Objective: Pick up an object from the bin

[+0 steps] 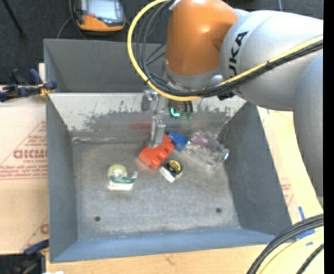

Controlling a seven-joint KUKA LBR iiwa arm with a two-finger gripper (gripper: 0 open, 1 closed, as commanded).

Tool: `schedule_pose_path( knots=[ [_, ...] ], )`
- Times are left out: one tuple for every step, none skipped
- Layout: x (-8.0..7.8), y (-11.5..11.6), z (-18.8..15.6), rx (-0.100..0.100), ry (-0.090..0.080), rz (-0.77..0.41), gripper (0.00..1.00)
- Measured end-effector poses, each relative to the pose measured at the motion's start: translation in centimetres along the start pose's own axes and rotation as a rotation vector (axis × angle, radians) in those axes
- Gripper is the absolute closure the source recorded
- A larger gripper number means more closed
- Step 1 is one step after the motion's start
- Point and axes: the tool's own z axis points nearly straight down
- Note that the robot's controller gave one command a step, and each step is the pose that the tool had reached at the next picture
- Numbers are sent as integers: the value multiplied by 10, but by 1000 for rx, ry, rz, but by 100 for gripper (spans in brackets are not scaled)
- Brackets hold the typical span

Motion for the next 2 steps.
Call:
schedule_pose_path(
  knots=[
    [9, -62, 170, 2, 2, -383, 0],
    [13, -53, 136, 3, -6, -453, 0]
  ],
)
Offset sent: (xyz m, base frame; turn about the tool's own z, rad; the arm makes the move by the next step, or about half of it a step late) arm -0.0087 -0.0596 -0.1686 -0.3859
